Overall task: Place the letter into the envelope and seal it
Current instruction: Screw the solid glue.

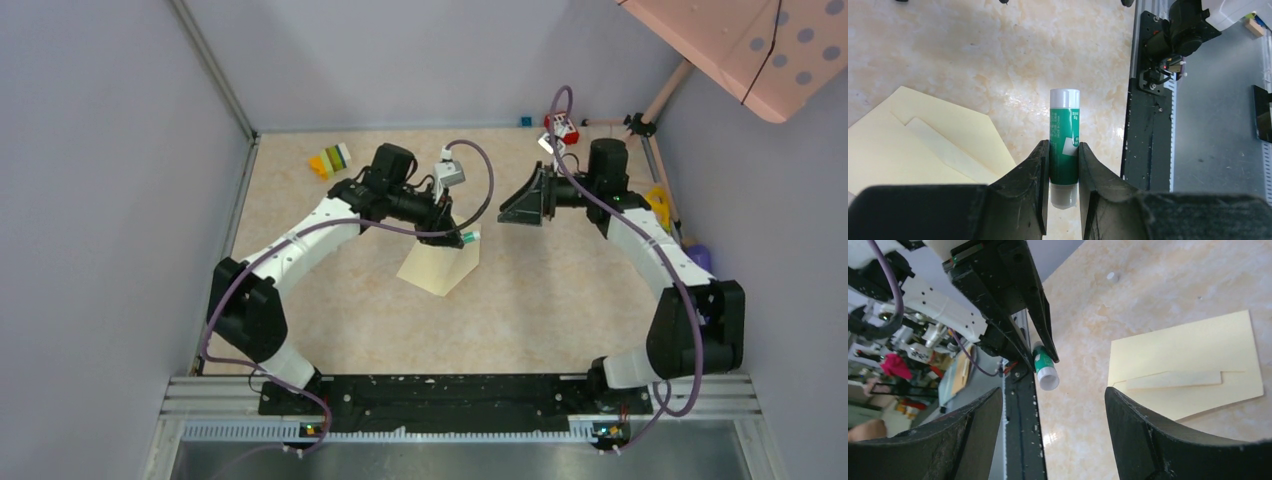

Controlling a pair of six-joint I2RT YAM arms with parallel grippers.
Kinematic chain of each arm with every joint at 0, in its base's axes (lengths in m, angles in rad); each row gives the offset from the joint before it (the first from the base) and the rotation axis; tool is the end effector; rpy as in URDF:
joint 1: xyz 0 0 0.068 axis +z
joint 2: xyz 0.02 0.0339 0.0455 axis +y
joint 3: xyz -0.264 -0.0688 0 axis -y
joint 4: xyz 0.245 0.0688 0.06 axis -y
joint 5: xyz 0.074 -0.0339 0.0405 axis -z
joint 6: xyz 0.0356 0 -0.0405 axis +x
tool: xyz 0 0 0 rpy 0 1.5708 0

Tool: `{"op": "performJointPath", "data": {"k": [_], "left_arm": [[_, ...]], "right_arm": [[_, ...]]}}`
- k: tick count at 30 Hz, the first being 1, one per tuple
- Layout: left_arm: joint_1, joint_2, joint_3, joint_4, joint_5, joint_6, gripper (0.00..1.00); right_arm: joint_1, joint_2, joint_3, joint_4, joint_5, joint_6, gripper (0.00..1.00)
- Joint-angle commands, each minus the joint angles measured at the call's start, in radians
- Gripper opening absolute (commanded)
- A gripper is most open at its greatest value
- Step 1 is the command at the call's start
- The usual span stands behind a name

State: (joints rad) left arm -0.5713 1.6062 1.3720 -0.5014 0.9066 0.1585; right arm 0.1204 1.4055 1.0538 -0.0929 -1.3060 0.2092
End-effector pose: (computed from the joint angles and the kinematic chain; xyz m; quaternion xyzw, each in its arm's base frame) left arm 0.2815 -0.2143 0.3145 0.4592 0.7043 -0.4665 0.2748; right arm 0.2961 0.0704 0.3100 -0.2942 0.6854 0.5764 0.3340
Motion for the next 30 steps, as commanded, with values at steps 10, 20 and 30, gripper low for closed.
{"op": "performJointPath", "data": {"k": [10, 20, 30], "left_arm": [[-0.028, -0.01, -0.012, 0.044, -0.076, 0.015, 0.18], [-0.031, -0.002, -0.01, 0.044, -0.065, 0.013, 0.15], [-0.03, 0.014, -0.011, 0.047, -0.028, 0.002, 0.15]], "right_arm": [[0.133, 0.116, 0.011, 0.011, 0.048, 0.135, 0.63], [0.144, 0.166, 0.037, -0.044, 0.012, 0.083, 0.35], [0.146, 0.154, 0.085, -0.213, -0.002, -0.116, 0.18]]}}
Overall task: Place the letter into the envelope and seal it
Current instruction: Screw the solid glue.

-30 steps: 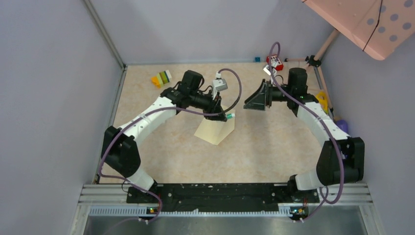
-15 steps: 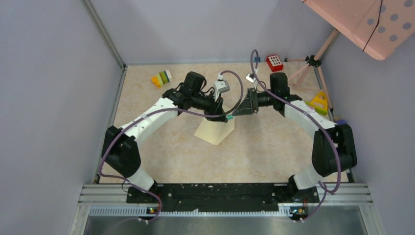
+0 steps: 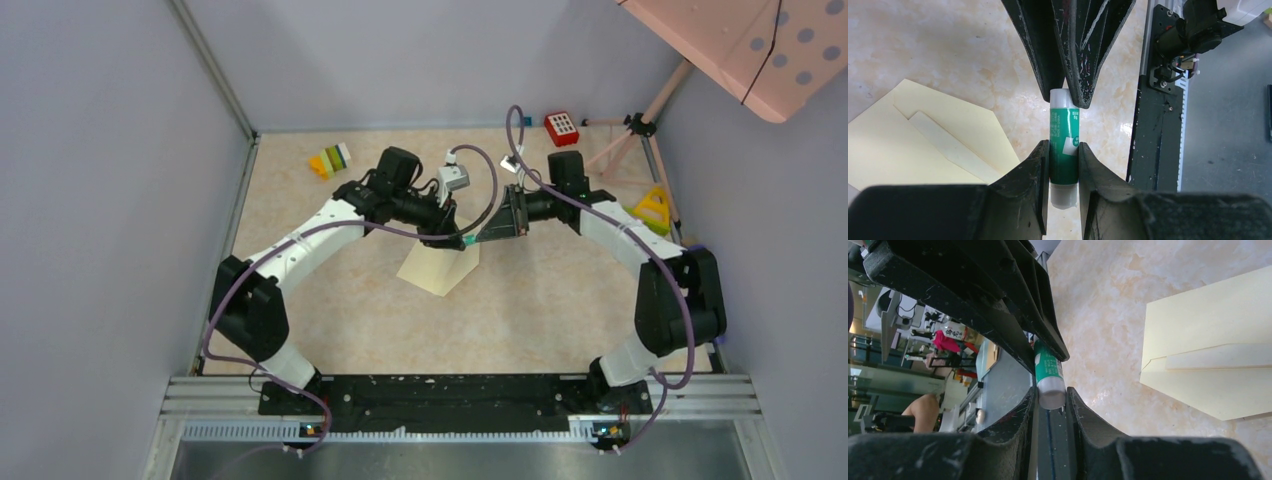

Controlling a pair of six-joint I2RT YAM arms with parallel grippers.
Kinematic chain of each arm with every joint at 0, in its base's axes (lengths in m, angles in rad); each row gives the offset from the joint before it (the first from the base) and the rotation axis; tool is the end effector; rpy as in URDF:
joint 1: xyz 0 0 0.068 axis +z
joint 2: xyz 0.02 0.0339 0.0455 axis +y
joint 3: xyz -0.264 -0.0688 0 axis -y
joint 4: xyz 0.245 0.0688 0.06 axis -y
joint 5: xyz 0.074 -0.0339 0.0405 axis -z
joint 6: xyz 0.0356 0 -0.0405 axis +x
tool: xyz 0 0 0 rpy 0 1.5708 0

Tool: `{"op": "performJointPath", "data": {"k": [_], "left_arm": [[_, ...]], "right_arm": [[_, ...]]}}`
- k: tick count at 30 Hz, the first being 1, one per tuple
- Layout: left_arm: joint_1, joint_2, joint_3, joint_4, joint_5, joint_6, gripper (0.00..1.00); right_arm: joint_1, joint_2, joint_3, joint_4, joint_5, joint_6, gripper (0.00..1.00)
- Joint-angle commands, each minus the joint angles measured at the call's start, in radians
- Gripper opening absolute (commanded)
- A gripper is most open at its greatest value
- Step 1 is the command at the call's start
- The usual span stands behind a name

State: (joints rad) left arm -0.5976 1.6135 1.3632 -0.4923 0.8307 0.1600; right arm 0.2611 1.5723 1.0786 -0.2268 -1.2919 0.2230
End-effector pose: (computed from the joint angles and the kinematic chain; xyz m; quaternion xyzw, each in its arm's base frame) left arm 0.2793 -0.2219 0.3084 0.4606 0.7182 -0.4405 0.2792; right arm 0.3076 0.1176 0.2589 -0.2621 0.7226 0.6113 0.1883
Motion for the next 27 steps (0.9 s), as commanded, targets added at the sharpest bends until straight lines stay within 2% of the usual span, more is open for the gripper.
{"op": "performJointPath", "data": {"k": [1, 5, 11, 13, 18, 19, 22, 25, 27], "left_arm": [[-0.004, 0.011, -0.003, 0.041, 0.06, -0.004, 0.15], [-0.004, 0.035, 0.005, 0.048, 0.151, -0.034, 0.15], [0.003, 0.106, 0.026, 0.084, 0.351, -0.143, 0.15], [0.009, 0.122, 0.019, 0.121, 0.41, -0.196, 0.15], [0.028, 0.141, -0.024, 0.275, 0.534, -0.337, 0.15], [0.03, 0.143, -0.037, 0.318, 0.55, -0.375, 0.15], [0.038, 0.139, -0.052, 0.346, 0.541, -0.4, 0.14], [0.037, 0.13, -0.029, 0.237, 0.478, -0.294, 0.13], [0.037, 0.123, -0.011, 0.171, 0.436, -0.23, 0.13]], "right_arm": [[0.005, -0.013, 0.068, -0.106, -0.014, -0.178, 0.18], [0.021, -0.035, 0.076, -0.18, -0.018, -0.356, 0.17], [0.096, -0.12, 0.047, -0.278, 0.042, -0.689, 0.28], [0.115, -0.159, 0.021, -0.271, 0.067, -0.78, 0.28], [0.122, -0.284, -0.085, -0.141, 0.134, -0.889, 0.29], [0.122, -0.301, -0.098, -0.145, 0.145, -0.934, 0.32], [0.122, -0.344, -0.12, -0.122, 0.204, -0.968, 0.57], [0.117, -0.344, -0.096, -0.139, 0.224, -0.918, 0.64], [0.101, -0.328, -0.075, -0.17, 0.172, -0.869, 0.64]]}}
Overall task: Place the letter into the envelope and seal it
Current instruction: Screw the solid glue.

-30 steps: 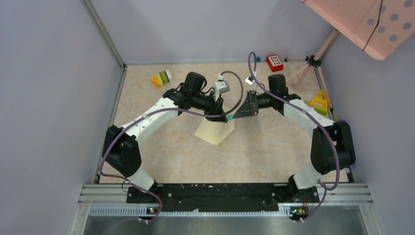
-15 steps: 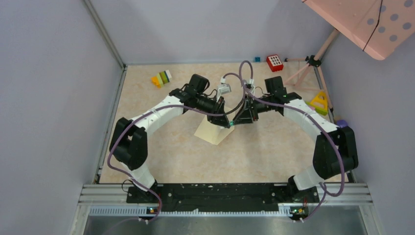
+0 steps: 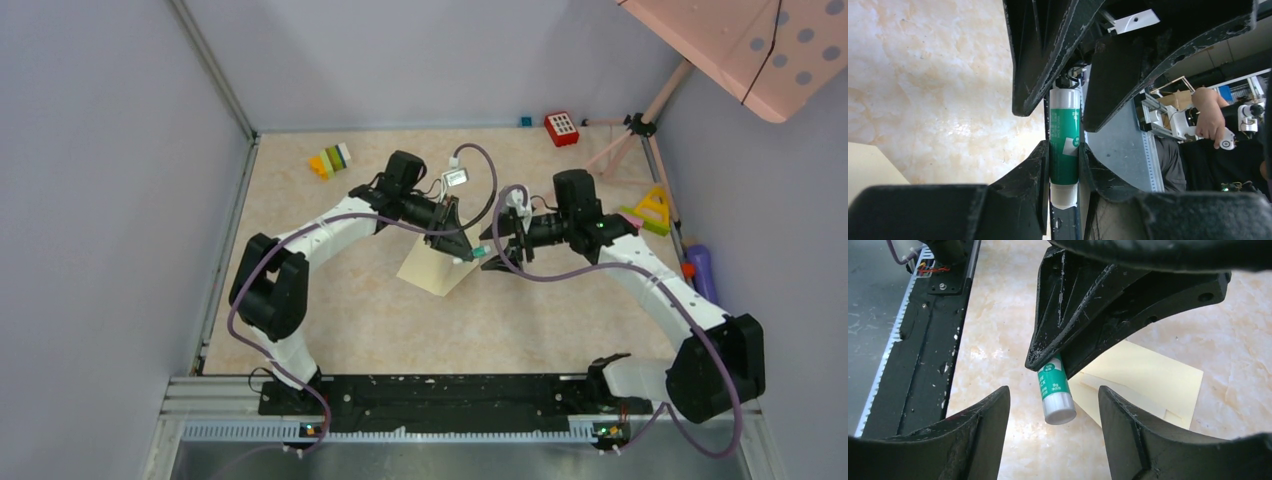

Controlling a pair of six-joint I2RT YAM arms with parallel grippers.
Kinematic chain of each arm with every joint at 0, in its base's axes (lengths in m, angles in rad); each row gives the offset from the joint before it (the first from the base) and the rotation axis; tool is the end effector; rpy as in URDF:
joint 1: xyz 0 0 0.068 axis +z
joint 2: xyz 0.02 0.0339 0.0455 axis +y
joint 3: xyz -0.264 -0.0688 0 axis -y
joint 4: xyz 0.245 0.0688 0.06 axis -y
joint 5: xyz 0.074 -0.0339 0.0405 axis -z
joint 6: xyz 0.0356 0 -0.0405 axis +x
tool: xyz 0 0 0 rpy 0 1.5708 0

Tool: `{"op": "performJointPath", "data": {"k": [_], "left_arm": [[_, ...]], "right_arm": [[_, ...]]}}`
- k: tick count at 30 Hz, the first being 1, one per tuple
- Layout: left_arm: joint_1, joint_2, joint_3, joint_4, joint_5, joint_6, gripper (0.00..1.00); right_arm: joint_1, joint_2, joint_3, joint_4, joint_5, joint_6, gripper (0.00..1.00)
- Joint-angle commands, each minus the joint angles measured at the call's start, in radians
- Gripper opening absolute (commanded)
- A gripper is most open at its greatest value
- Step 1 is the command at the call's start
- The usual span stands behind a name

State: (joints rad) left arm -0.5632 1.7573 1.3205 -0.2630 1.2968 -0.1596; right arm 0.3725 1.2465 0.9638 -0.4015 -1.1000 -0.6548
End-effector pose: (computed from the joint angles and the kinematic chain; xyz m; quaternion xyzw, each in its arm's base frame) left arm 0.3033 -0.2320 0.2698 0.3944 0.6569 -0.6311 0.1209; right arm 0.2285 0.1234 0.2960 -0.5737 0.5606 0.4160 0.4285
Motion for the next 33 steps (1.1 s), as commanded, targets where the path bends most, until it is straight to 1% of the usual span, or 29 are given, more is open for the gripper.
{"op": "performJointPath", "data": {"k": [1, 4, 6, 8, 10, 13, 16, 18, 20, 22, 27, 31, 33], "left_arm": [[0.002, -0.027, 0.034, -0.081, -0.054, 0.115, 0.13], [0.001, -0.049, 0.03, -0.108, -0.11, 0.149, 0.13], [0.001, -0.061, 0.03, -0.121, -0.14, 0.183, 0.13], [0.001, -0.073, 0.028, -0.125, -0.16, 0.196, 0.13], [0.0, -0.081, 0.027, -0.125, -0.177, 0.201, 0.14], [-0.002, -0.084, 0.027, -0.125, -0.188, 0.204, 0.14], [-0.006, -0.087, 0.026, -0.127, -0.201, 0.21, 0.14], [-0.007, -0.088, 0.026, -0.129, -0.207, 0.214, 0.14], [-0.008, -0.09, 0.026, -0.13, -0.213, 0.216, 0.14], [-0.009, -0.09, 0.025, -0.13, -0.217, 0.219, 0.14], [-0.009, -0.091, 0.024, -0.13, -0.223, 0.224, 0.14], [-0.009, -0.093, 0.023, -0.13, -0.228, 0.226, 0.14], [-0.009, -0.093, 0.023, -0.131, -0.228, 0.225, 0.14]], "right_arm": [[-0.026, 0.011, 0.048, 0.006, -0.074, 0.056, 0.65], [-0.085, 0.067, 0.077, 0.051, -0.155, 0.274, 0.65], [-0.118, 0.113, 0.112, 0.047, -0.182, 0.366, 0.63], [-0.137, 0.152, 0.154, 0.026, -0.161, 0.442, 0.6], [-0.143, 0.185, 0.182, -0.008, -0.133, 0.471, 0.58], [-0.143, 0.217, 0.172, 0.037, -0.124, 0.575, 0.57], [-0.143, 0.246, 0.151, 0.119, -0.125, 0.719, 0.52], [-0.143, 0.273, 0.166, 0.094, -0.144, 0.736, 0.48], [-0.142, 0.299, 0.189, 0.041, -0.168, 0.722, 0.46], [-0.142, 0.313, 0.202, -0.006, -0.176, 0.695, 0.45], [-0.132, 0.326, 0.196, -0.05, -0.184, 0.661, 0.44], [-0.123, 0.336, 0.221, -0.101, -0.205, 0.607, 0.42], [-0.113, 0.338, 0.224, -0.115, -0.198, 0.591, 0.4]]}}
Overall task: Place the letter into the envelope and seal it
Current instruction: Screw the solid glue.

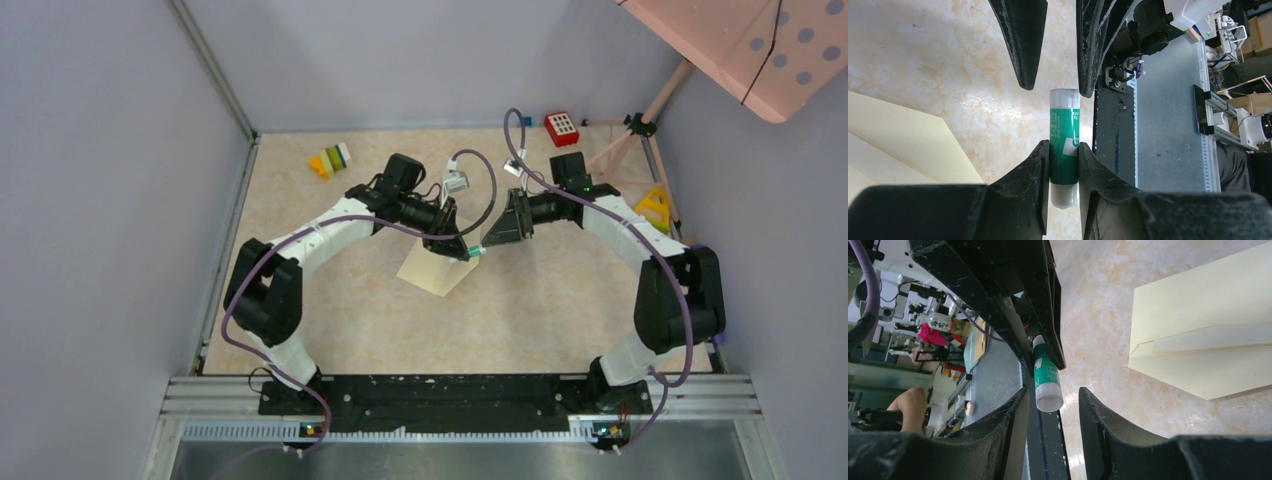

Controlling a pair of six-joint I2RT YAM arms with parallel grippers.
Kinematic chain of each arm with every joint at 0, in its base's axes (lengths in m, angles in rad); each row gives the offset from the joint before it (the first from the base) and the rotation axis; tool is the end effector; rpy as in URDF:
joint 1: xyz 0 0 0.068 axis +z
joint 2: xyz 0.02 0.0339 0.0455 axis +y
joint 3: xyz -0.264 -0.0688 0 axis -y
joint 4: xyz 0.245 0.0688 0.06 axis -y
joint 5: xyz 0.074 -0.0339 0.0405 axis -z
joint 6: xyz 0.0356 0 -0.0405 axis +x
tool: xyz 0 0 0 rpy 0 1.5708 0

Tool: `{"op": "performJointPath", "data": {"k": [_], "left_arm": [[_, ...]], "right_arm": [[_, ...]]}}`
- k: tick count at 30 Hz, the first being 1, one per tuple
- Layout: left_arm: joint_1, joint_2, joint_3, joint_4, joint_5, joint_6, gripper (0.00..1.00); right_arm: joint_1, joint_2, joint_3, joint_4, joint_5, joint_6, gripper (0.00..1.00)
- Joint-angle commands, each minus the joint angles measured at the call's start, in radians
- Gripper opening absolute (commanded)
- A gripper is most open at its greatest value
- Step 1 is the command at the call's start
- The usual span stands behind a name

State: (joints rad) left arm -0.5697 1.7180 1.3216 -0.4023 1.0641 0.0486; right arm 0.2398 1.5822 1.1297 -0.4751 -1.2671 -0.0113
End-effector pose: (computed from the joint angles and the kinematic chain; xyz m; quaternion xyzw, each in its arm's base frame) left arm 0.2961 -0.2266 0.2700 0.4249 0.7024 -0.5377 0.1925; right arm 0.3031 0.1091 0.2566 -0.2814 0.7352 0.5870 0.1890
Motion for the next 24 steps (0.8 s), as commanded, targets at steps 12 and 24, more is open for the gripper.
{"op": "performJointPath", "data": {"k": [12, 24], "left_arm": [[-0.001, -0.052, 0.025, 0.008, 0.036, 0.009, 0.14], [0.004, 0.019, 0.027, 0.1, 0.226, -0.14, 0.14]], "right_arm": [[0.049, 0.006, 0.102, -0.211, -0.024, -0.287, 0.18], [0.077, -0.123, 0.071, -0.286, 0.053, -0.75, 0.18]]}}
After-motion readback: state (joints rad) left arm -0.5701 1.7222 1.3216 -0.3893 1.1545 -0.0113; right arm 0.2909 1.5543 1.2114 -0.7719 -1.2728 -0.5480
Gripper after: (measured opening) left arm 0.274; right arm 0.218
